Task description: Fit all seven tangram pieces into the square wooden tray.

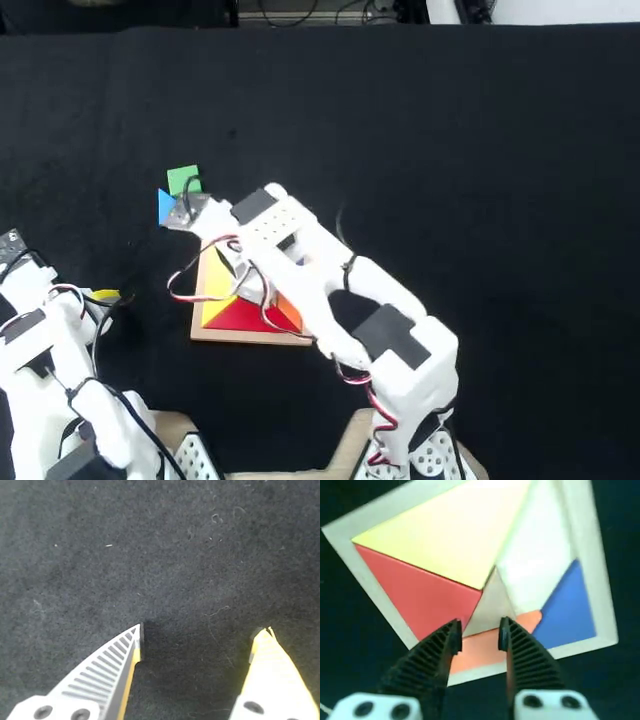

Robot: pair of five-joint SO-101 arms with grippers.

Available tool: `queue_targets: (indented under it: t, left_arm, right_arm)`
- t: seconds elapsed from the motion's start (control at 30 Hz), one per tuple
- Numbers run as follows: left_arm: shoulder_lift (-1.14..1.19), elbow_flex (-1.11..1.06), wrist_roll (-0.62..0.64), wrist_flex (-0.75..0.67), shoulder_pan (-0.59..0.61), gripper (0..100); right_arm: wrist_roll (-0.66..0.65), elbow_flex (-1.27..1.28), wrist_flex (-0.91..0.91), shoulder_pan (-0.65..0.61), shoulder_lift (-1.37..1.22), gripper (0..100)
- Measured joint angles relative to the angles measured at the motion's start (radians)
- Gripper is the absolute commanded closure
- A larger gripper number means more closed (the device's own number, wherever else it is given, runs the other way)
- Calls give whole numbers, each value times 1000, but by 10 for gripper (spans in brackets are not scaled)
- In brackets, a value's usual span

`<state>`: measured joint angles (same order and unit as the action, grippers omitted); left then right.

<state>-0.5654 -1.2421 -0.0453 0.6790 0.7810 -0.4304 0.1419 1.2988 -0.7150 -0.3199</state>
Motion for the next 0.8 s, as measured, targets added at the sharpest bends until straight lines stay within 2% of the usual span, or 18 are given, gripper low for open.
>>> queue_targets:
  t: [0.43, 0.8]
  left_arm:
    - [0, 0, 0, 0, 0, 661]
    - [0, 0, 0, 0, 0, 661]
  right_arm:
    - [0, 15, -63, 11, 2, 977]
    - [-58, 15, -97, 41, 0, 977]
